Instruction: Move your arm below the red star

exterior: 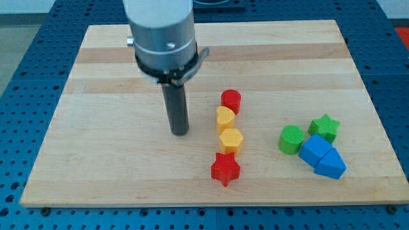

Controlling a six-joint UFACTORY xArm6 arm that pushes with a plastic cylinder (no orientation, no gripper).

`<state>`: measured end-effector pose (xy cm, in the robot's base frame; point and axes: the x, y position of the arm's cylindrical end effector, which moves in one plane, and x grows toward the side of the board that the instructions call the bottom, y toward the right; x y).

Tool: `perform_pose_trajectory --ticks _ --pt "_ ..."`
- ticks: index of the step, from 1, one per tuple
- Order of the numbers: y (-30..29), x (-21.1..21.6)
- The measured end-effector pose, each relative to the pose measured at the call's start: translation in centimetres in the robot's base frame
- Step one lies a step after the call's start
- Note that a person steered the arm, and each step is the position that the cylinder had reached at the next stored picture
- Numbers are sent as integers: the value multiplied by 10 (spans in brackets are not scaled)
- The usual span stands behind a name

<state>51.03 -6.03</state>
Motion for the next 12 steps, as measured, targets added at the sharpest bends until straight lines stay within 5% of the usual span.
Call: perform_pose_trajectory --ticks 2,12 --pt "6 71" --pt "70 109"
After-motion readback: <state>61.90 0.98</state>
